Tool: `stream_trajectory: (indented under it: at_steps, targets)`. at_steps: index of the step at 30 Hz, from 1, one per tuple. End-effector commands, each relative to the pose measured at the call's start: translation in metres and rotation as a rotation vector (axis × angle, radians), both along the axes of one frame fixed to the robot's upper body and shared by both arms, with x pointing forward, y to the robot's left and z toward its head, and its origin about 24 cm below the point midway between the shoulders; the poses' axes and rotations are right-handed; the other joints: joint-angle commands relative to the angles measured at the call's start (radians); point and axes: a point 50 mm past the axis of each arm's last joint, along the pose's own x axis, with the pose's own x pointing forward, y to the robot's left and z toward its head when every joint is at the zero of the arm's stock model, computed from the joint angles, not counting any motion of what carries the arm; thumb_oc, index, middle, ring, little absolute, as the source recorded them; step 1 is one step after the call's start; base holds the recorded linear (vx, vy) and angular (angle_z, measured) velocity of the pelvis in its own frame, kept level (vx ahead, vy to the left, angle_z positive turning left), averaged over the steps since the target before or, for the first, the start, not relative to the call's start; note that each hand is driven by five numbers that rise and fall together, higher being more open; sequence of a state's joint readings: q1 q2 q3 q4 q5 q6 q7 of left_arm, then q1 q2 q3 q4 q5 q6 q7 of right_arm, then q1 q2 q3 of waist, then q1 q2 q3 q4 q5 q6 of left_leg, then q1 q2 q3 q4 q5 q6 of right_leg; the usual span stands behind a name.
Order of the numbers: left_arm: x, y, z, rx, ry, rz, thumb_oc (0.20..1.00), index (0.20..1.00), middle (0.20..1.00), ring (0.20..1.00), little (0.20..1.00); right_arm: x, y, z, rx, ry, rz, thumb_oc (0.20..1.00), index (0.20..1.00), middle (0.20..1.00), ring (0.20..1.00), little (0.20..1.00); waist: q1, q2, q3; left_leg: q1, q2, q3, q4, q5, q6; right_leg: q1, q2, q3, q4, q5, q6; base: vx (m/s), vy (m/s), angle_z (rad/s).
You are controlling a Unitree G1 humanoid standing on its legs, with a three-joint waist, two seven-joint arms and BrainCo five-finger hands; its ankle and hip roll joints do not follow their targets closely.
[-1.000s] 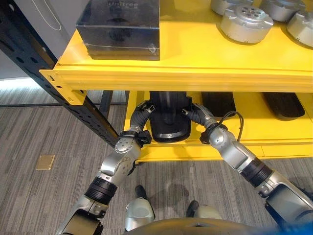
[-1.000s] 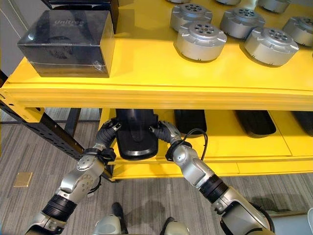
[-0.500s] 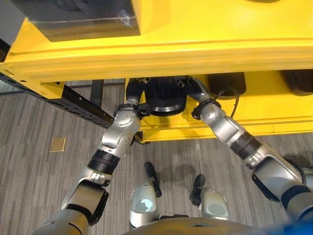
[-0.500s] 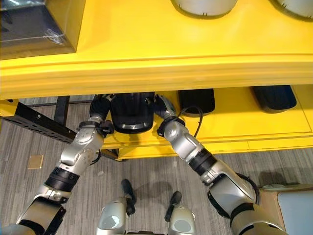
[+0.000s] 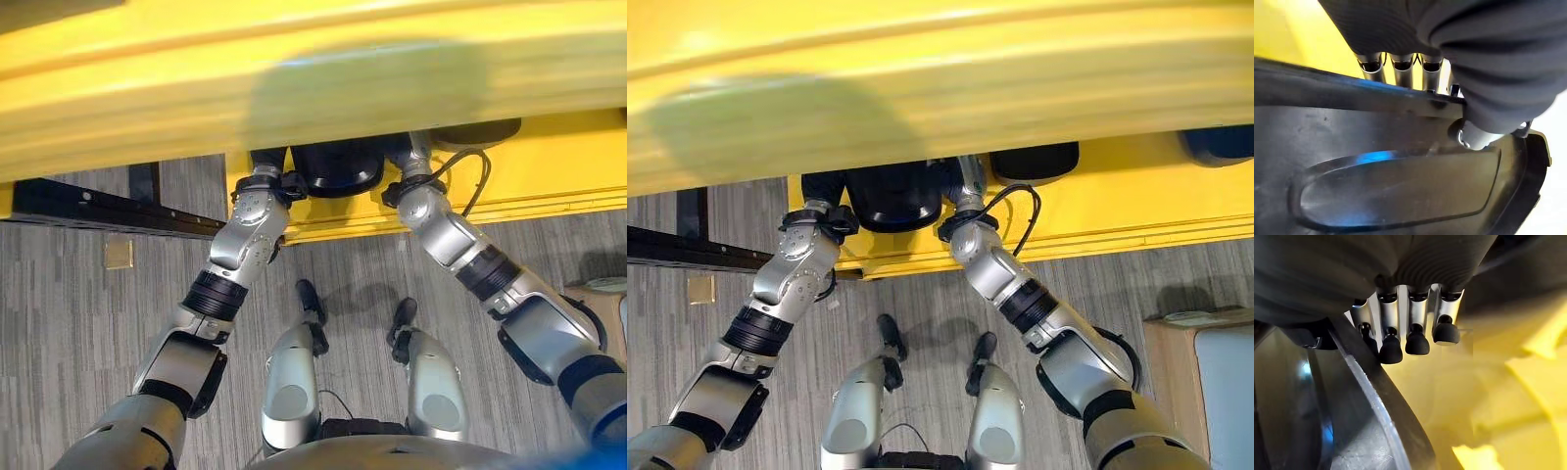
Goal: Move parts from the plastic box to the shelf.
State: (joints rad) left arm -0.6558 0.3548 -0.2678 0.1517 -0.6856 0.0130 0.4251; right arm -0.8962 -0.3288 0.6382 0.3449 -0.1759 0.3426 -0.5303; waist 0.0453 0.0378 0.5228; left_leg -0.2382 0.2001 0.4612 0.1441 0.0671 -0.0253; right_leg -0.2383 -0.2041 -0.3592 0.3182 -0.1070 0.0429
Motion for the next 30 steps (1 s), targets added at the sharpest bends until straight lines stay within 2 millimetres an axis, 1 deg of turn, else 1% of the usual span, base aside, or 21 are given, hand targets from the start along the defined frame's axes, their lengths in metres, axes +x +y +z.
stream_trajectory:
  at_steps: [1,2,7,10,12,13,14,15,17,19,28,30]
  targets:
    - [-0.013,-0.030,0.038,-0.049,-0.214,-0.118,0.200,0.200,0.200,0.200,0.200,0.001,0.013,0.057,0.074,-0.202,0.019,0.200,0.200,0.200,0.200,0.200,0.018,0.017,-0.023,-0.051,-0.033,-0.105,-0.023,0.003,-0.057,-0.072,0.048,0.002,0.104,-0.076,0.020,-0.06,-0.020,0.02]
    - [-0.012,-0.029,0.042,-0.059,-0.220,-0.108,0.200,0.200,0.200,0.200,0.200,0.001,0.014,0.058,0.087,-0.201,0.020,0.200,0.200,0.200,0.200,0.200,0.017,0.017,-0.018,-0.059,-0.034,-0.105,-0.022,0.004,-0.057,-0.083,0.048,0.005,0.108,-0.075,0.021,-0.05,-0.012,0.02]
    - [-0.011,-0.030,0.049,-0.076,-0.247,-0.093,0.200,0.200,0.200,0.200,0.200,0.001,0.018,0.060,0.090,-0.221,0.037,0.200,0.200,0.200,0.200,0.200,0.015,0.018,-0.009,-0.066,-0.036,-0.099,-0.025,0.004,-0.056,-0.103,0.046,0.006,0.117,-0.074,0.022,-0.03,-0.005,0.01]
    - [-0.011,-0.030,0.049,-0.076,-0.246,-0.085,0.200,0.200,0.200,0.200,0.200,-0.001,0.021,0.060,0.101,-0.228,0.053,0.200,0.200,0.200,0.200,0.200,0.013,0.020,-0.003,-0.066,-0.038,-0.098,-0.026,0.003,-0.057,-0.112,0.044,0.007,0.127,-0.075,0.024,0.00,0.001,-0.01]
    - [-0.011,-0.031,0.048,-0.059,-0.245,-0.083,0.206,0.206,0.206,0.206,0.206,-0.002,0.024,0.057,0.127,-0.198,0.072,0.200,0.200,0.200,0.200,0.200,0.012,0.020,-0.003,-0.069,-0.040,-0.099,-0.025,0.000,-0.056,-0.121,0.044,0.009,0.135,-0.078,0.025,0.00,0.000,0.00]
    - [-0.011,-0.032,0.048,-0.050,-0.244,-0.090,0.536,0.536,0.536,0.536,0.536,-0.003,0.026,0.055,0.131,-0.192,0.078,0.674,0.674,0.674,0.674,0.674,0.012,0.021,-0.003,-0.068,-0.041,-0.097,-0.027,0.000,-0.056,-0.124,0.044,0.009,0.138,-0.078,0.024,0.00,0.000,0.00]
    - [-0.011,-0.032,0.047,-0.047,-0.244,-0.092,0.925,0.925,0.925,0.925,0.925,-0.003,0.028,0.054,0.131,-0.189,0.082,1.000,1.000,1.000,1.000,1.000,0.012,0.021,-0.003,-0.067,-0.041,-0.097,-0.027,-0.001,-0.055,-0.124,0.042,0.008,0.138,-0.079,0.024,0.00,0.000,0.00]
    - [-0.011,-0.033,0.046,-0.041,-0.246,-0.093,1.000,1.000,1.000,1.000,1.000,-0.004,0.029,0.053,0.129,-0.188,0.090,1.000,1.000,1.000,1.000,1.000,0.012,0.022,-0.003,-0.067,-0.041,-0.096,-0.028,-0.001,-0.055,-0.126,0.041,0.008,0.139,-0.078,0.024,0.00,0.000,0.00]
    - [-0.013,-0.034,0.046,-0.030,-0.251,-0.085,1.000,1.000,1.000,1.000,1.000,-0.006,0.031,0.050,0.137,-0.198,0.095,1.000,1.000,1.000,1.000,1.000,0.010,0.024,-0.003,-0.066,-0.042,-0.094,-0.029,-0.002,-0.054,-0.129,0.041,0.008,0.140,-0.078,0.025,0.00,0.000,0.00]
    - [-0.014,-0.035,0.046,-0.019,-0.256,-0.071,1.000,1.000,1.000,1.000,1.000,-0.010,0.031,0.047,0.205,-0.214,0.076,1.000,1.000,1.000,1.000,1.000,0.004,0.027,-0.003,-0.063,-0.045,-0.092,-0.035,-0.003,-0.053,-0.132,0.043,0.012,0.139,-0.077,0.026,0.01,0.034,0.00]
    - [-0.015,-0.034,0.045,-0.020,-0.260,-0.041,1.000,1.000,1.000,1.000,1.000,-0.014,0.025,0.047,0.206,-0.280,0.068,1.000,1.000,1.000,1.000,1.000,-0.007,0.028,-0.003,-0.050,-0.048,-0.091,-0.044,-0.006,-0.051,-0.128,0.042,0.017,0.134,-0.076,0.031,0.00,0.000,0.00]
    - [-0.015,-0.036,0.043,0.014,-0.254,-0.054,1.000,1.000,1.000,1.000,1.000,-0.015,0.024,0.046,0.222,-0.286,0.045,1.000,1.000,1.000,1.000,1.000,-0.009,0.028,-0.003,-0.045,-0.051,-0.092,-0.045,-0.008,-0.049,-0.125,0.045,0.021,0.131,-0.075,0.031,0.00,0.000,0.00]
